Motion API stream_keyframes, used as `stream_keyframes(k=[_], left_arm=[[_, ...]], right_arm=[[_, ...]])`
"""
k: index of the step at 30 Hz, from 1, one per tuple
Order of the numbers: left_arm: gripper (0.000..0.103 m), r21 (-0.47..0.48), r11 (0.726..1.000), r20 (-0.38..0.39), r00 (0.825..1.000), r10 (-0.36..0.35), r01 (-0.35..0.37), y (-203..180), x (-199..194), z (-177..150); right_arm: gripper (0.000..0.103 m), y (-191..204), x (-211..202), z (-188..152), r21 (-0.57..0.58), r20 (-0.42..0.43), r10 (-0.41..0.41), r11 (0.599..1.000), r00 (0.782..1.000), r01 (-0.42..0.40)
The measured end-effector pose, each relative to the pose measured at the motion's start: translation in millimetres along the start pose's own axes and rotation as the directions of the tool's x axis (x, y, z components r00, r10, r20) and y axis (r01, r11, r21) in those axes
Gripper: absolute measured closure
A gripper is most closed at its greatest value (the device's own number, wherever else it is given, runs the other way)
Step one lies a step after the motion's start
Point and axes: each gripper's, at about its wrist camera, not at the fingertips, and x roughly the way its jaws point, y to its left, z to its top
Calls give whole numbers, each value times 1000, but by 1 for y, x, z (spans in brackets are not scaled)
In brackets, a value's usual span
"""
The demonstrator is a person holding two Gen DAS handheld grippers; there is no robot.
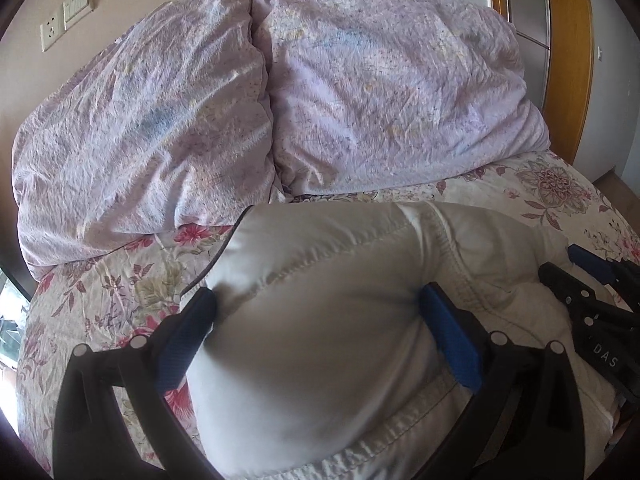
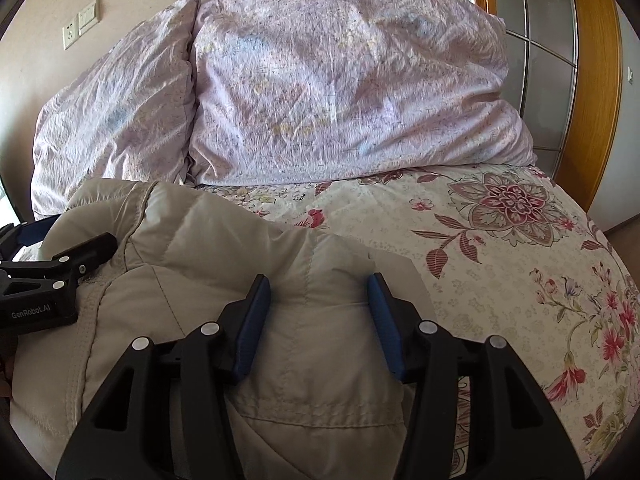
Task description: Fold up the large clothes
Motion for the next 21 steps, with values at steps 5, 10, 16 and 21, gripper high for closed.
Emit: stream_keyframes(k=[5, 10, 16, 21], left_arm=[[2, -3, 1000, -1, 1000, -1, 1, -1, 5, -2], [2, 1, 1000, -6, 1000, 8, -8, -3, 9, -4], [2, -7, 1000, -21, 1000, 1, -2, -1, 16, -4], [2, -14, 1000, -30, 1000, -5, 4, -1, 19, -3]], right_arm=[[49, 1, 2, -1, 2, -4, -6, 1000, 1000, 6], [49, 3, 6, -1, -12, -20, -21, 1000, 1000, 21], [48, 6, 14, 1, -29, -61, -34, 999, 998, 33], [48, 3, 13, 1, -13, -44, -26, 1000, 999, 26]])
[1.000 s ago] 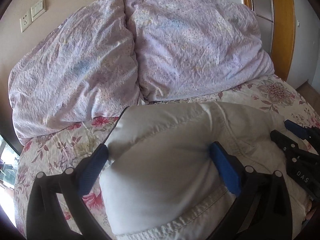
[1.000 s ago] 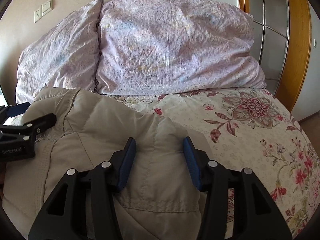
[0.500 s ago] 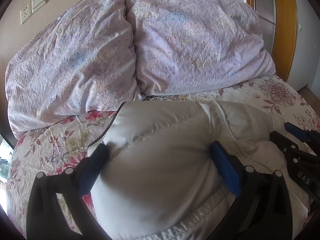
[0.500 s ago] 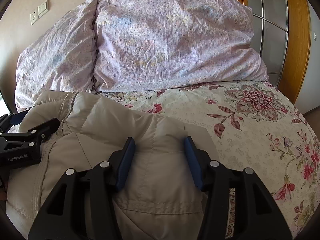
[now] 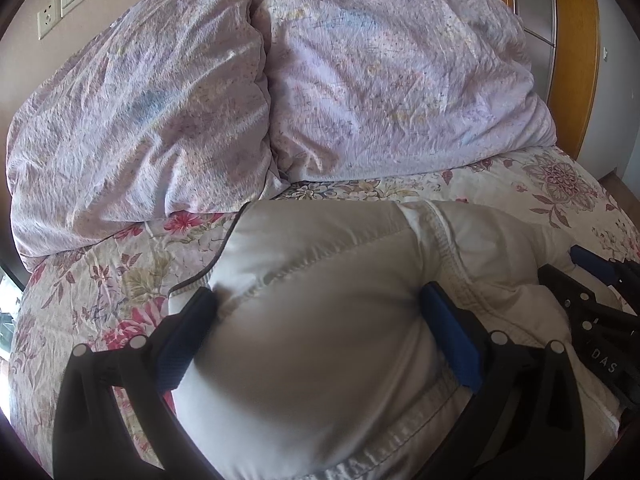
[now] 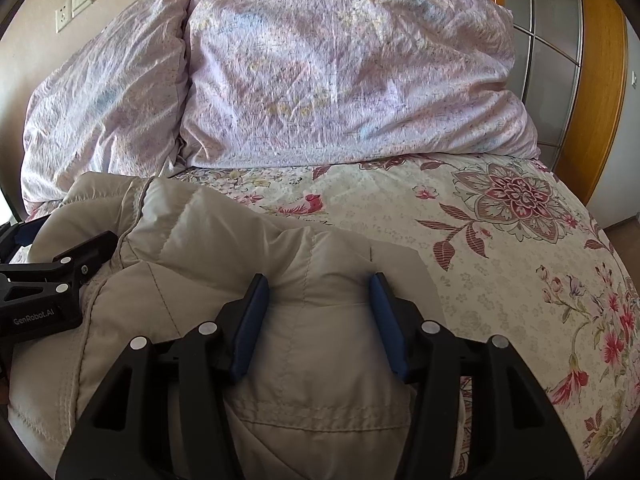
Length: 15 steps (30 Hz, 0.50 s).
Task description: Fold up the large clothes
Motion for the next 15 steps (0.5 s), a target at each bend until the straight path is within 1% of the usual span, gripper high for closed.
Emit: stream_keyframes(k=[3, 4, 7, 8, 9, 11, 12, 15], left_arm=[[2, -3, 1000, 14, 1000, -16, 16, 7, -13, -1], [2, -10, 1000, 22, 1000, -20, 20, 10, -23, -3], [3, -30, 995, 31, 995, -98, 99, 19, -52, -15], [2, -19, 994, 25, 994, -107, 107, 17, -57, -18], [2, 7, 995, 18, 995, -101, 101, 12, -61, -23], [2, 47, 997, 32, 997, -63, 62, 4, -60, -29], [2, 51, 997, 34, 998, -53, 52, 3, -58, -30], [2, 33, 998, 14, 999, -47, 47, 2, -47, -29]], right_arm=[[48, -5, -19, -3, 33, 15, 3, 999, 1000, -3], [48, -7, -29, -6, 46, 21, 23, 999, 1000, -24], [48, -9, -59, -21, 48, 37, 53, 997, 998, -55], [48, -9, -63, -24, 41, 33, 50, 998, 998, -51], [47, -8, -61, -27, 32, 13, 44, 998, 999, -45], [46, -6, -52, -32, 33, -20, 49, 998, 999, -49], [44, -7, -48, -34, 40, -29, 54, 998, 998, -53], [42, -8, -37, -37, 54, -42, 68, 996, 997, -66]])
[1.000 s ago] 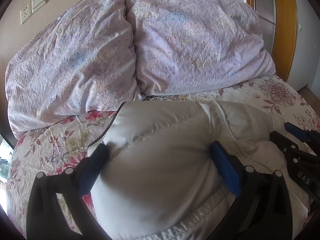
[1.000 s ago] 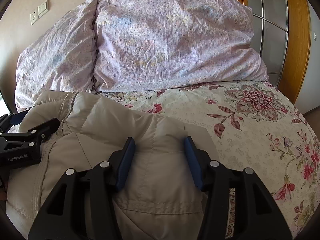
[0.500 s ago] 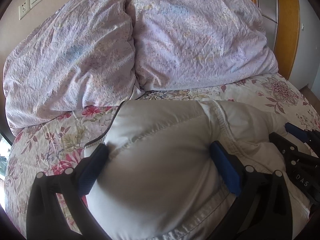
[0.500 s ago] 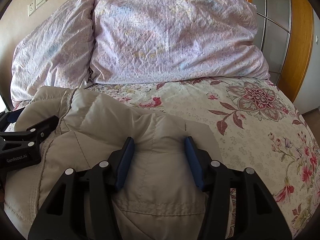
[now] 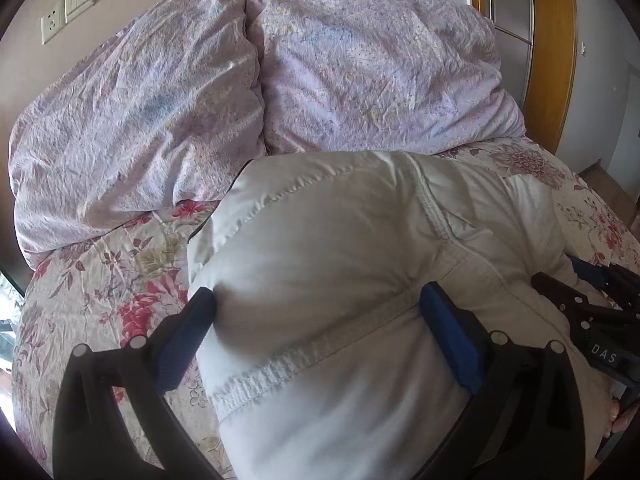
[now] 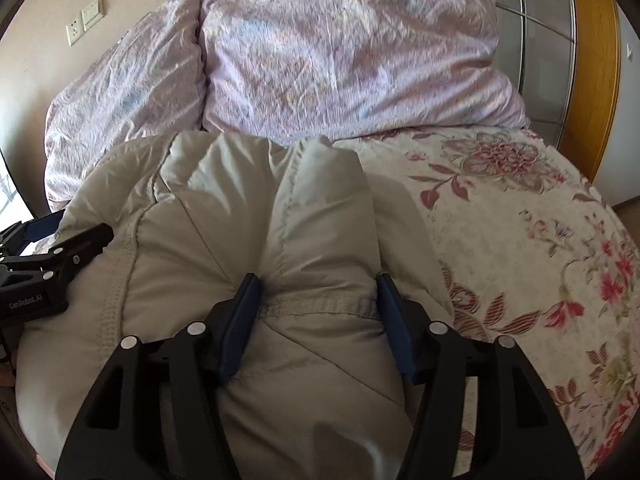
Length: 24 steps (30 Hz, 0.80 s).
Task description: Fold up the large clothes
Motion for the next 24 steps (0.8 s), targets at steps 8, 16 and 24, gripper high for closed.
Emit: stream_keyframes(k=[8, 16, 24], left_arm=[[2, 23, 997, 48, 996, 75, -76, -8, 3, -5], [2, -221, 935, -16, 957, -289, 278, 65, -27, -18], [2, -307, 869, -65, 903, -426, 388, 89, -24, -31]], right_arm=[[39, -2, 2, 6, -4, -25, 16, 1000, 1000, -16], [1, -63, -32, 32, 247, -174, 301, 935, 938, -254], [1, -88, 4, 23, 387, -362, 446, 871, 818, -303]])
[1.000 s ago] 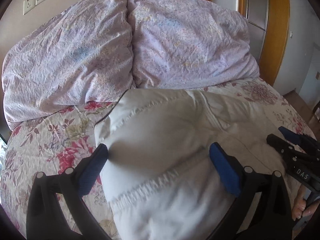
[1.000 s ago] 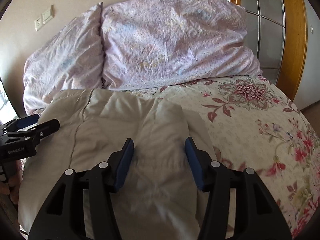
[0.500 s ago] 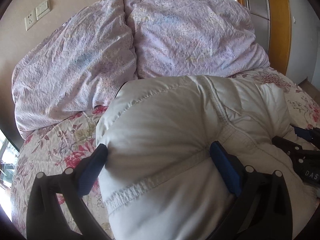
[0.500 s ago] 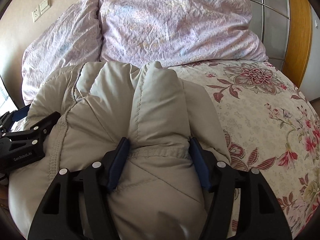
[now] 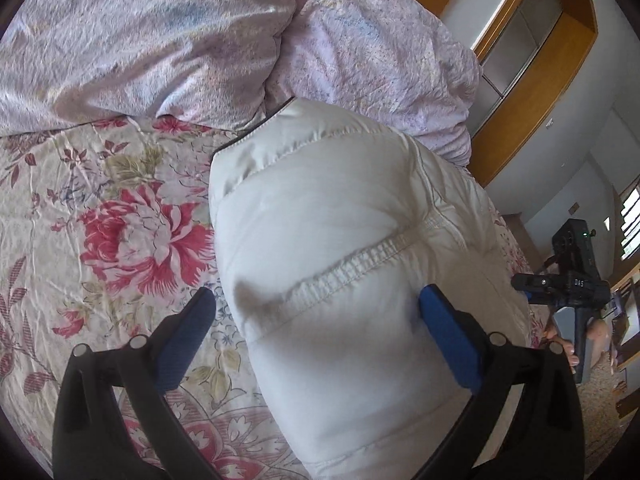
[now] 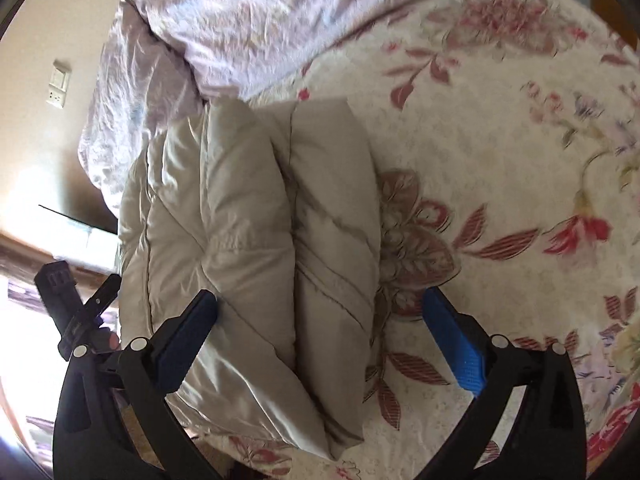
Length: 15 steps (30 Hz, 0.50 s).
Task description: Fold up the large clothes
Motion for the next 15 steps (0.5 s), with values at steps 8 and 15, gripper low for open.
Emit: stream_keyframes(k=[8, 15], left_arm=[[2, -181, 968, -63, 980, -191, 177, 30, 7, -11], [2, -210, 953, -95, 965, -244, 220, 31, 19, -16]], right_arm=[[1, 4, 35, 11, -2, -144, 87, 996, 986, -88], [1, 33, 50, 11, -86, -186, 109, 988, 976, -126]])
